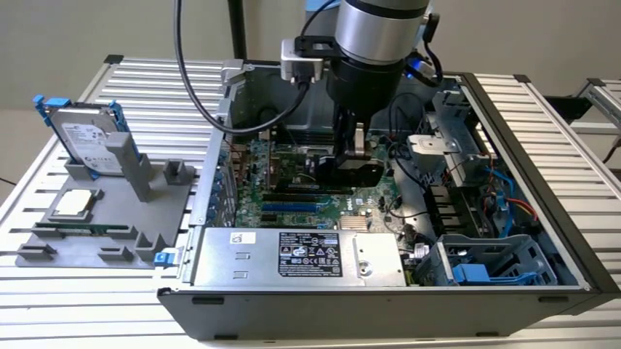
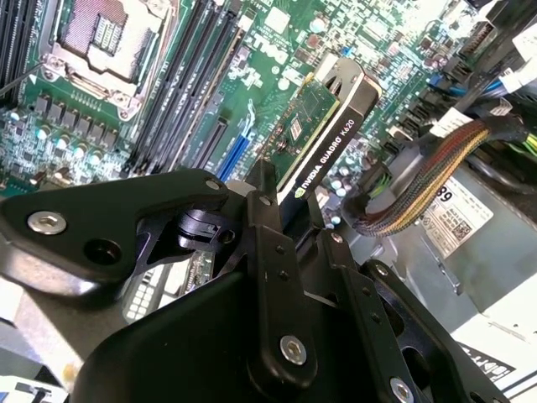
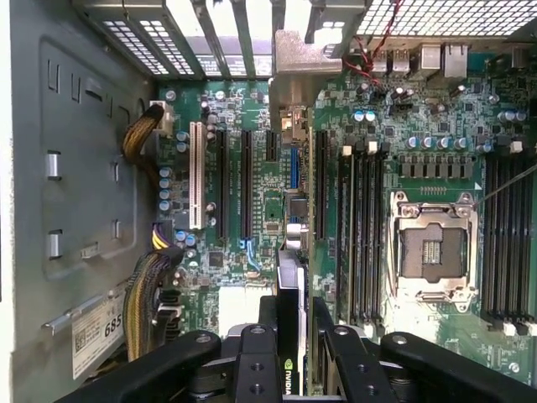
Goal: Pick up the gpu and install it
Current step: 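Insert the gpu into the slot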
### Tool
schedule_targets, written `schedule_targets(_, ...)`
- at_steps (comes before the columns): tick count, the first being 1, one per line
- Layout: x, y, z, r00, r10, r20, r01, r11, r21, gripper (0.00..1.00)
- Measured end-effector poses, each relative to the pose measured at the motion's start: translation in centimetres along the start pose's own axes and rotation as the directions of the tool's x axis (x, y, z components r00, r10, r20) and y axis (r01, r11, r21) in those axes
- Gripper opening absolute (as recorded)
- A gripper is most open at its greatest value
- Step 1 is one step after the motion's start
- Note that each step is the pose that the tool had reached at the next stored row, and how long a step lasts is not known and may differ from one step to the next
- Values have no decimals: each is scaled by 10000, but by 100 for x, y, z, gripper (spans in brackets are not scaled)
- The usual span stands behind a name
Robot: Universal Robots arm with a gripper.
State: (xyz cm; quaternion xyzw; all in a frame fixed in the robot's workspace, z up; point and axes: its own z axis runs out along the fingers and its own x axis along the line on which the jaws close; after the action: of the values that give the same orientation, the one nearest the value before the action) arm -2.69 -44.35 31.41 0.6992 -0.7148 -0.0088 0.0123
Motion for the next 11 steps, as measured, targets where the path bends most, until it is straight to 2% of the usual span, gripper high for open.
schedule_targets(11,0,-1,33,10000,0,0,0,10000,0,0)
